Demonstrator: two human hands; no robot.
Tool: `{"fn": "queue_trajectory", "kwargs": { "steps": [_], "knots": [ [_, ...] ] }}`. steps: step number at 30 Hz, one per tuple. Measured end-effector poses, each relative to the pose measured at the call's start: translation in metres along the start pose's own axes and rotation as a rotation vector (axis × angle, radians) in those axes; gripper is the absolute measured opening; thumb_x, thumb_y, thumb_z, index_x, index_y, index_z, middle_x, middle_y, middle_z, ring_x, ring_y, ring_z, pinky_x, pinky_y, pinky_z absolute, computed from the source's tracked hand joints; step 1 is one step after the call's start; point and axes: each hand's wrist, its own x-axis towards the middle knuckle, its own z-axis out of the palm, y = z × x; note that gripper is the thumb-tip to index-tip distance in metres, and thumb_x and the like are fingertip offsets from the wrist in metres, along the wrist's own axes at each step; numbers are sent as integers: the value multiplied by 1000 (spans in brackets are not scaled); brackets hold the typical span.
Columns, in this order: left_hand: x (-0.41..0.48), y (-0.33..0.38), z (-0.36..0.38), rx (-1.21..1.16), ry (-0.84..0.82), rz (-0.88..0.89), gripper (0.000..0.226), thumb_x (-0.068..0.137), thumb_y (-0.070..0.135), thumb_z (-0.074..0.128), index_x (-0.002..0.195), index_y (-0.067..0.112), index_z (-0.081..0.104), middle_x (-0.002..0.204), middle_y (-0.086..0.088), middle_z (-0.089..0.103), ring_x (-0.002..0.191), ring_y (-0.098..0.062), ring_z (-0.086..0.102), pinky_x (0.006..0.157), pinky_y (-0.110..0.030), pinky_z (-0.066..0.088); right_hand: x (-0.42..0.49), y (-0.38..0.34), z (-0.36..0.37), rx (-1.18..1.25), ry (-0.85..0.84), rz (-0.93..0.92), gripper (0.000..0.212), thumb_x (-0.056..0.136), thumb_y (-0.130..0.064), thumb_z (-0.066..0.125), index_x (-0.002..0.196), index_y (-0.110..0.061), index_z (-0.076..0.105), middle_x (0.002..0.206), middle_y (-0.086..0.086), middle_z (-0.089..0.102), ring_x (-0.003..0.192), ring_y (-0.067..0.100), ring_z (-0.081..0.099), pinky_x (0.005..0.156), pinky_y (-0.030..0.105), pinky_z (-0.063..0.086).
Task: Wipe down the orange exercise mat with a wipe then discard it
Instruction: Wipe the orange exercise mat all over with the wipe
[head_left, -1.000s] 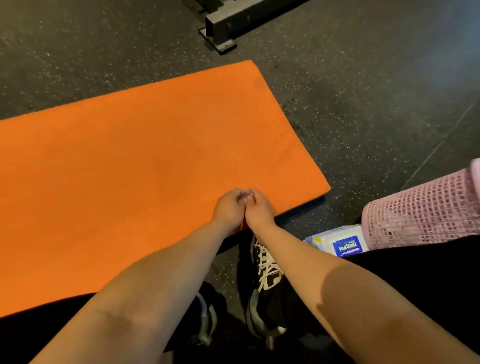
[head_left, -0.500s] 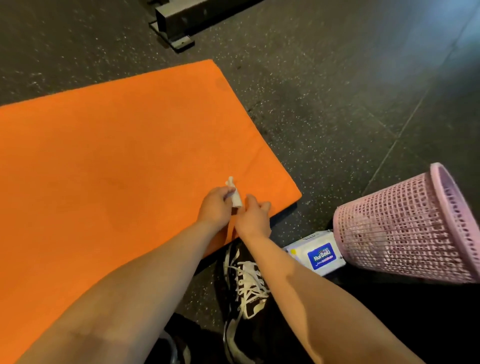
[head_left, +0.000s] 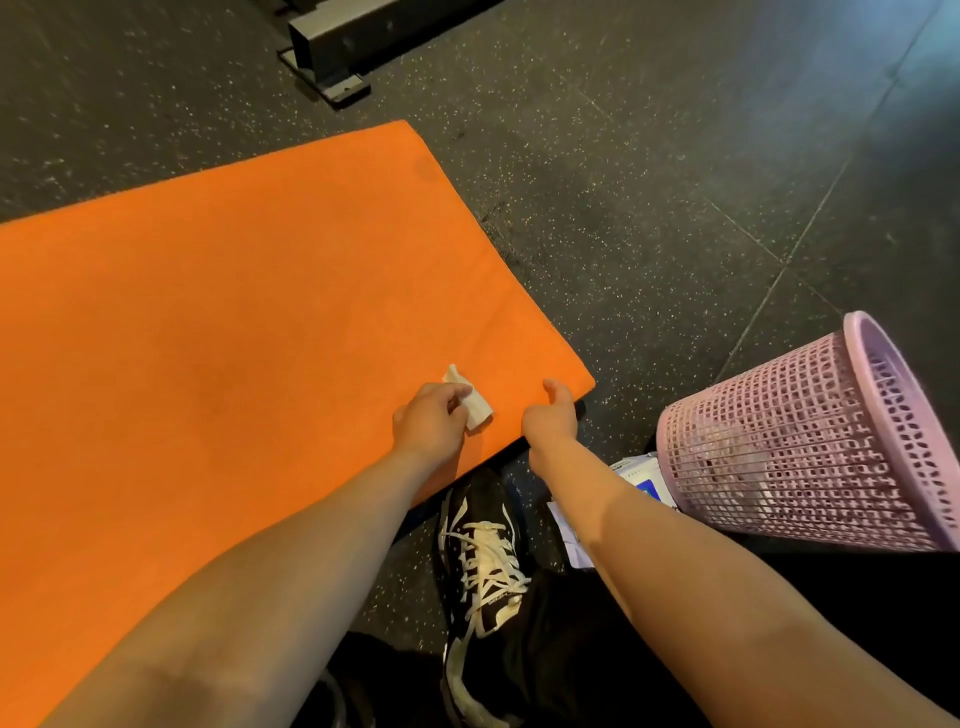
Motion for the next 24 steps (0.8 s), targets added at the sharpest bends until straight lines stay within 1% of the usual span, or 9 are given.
{"fn": "queue_trajectory", "kwargs": {
  "steps": [3, 7, 10, 13, 16, 18, 20, 22, 24],
  "knots": [
    [-2, 11, -2, 41, 31, -6, 31, 99, 34, 54, 128, 39, 60, 137, 7, 53, 125, -17, 53, 108, -41, 29, -5, -5, -6, 82, -17, -12, 61, 98, -1, 41, 145, -40, 43, 136, 11, 48, 100, 26, 60, 64, 29, 47],
    [-5, 34, -5, 44, 69, 2, 41, 97, 39, 56, 138, 39, 51, 138, 3, 51, 127, -21, 49, 104, -40, 25, -20, -14, -22, 120, -62, -111, 72, 93, 3, 47, 152, -37, 35, 131, 5, 49, 92, 16, 59, 62, 24, 45],
    [-7, 53, -6, 38, 81, 44, 43, 98, 37, 54, 140, 35, 51, 136, -1, 51, 128, -24, 47, 105, -41, 27, -28, -22, -36, 127, -103, -177, 84, 91, 2, 53, 157, -41, 24, 135, 1, 44, 105, 19, 57, 72, 27, 48],
    [-9, 73, -9, -19, 76, 119, 33, 95, 35, 53, 126, 29, 64, 126, -7, 57, 121, -28, 51, 106, -43, 36, -37, -30, -46, 144, -132, -229, 95, 85, 1, 59, 155, -49, 18, 137, 4, 43, 111, 24, 56, 79, 32, 51],
    [-12, 94, -15, -143, 77, 177, 19, 94, 18, 55, 105, 26, 69, 113, -12, 61, 103, -26, 62, 95, -37, 47, -49, -40, -50, 182, -146, -280, 97, 77, -7, 63, 146, -62, 21, 141, 5, 43, 117, 27, 55, 93, 45, 55],
    [-16, 108, -22, -153, 70, 218, 20, 95, 10, 55, 102, 23, 69, 112, -12, 60, 93, -22, 65, 85, -30, 47, -58, -47, -54, 214, -162, -313, 97, 77, -8, 67, 143, -64, 24, 141, 3, 43, 119, 26, 55, 97, 49, 54],
    [-20, 121, -27, -138, 82, 270, 19, 94, 11, 57, 102, 23, 70, 115, -10, 61, 101, -23, 63, 86, -30, 46, -65, -54, -57, 258, -173, -331, 100, 76, -8, 71, 146, -62, 24, 141, 0, 42, 122, 24, 54, 100, 48, 53],
    [-24, 133, -32, -156, 92, 293, 18, 95, 11, 59, 103, 22, 71, 120, -8, 61, 109, -23, 59, 94, -34, 46, -71, -61, -59, 301, -165, -346, 102, 73, -13, 71, 143, -68, 22, 145, 0, 42, 127, 26, 52, 103, 50, 51],
    [-29, 143, -36, -187, 109, 314, 19, 94, 10, 60, 103, 22, 72, 121, -8, 63, 112, -22, 59, 96, -35, 47, -77, -71, -63, 345, -168, -371, 96, 78, -16, 68, 142, -70, 20, 150, 2, 43, 129, 27, 53, 104, 53, 51]
  ]
}}
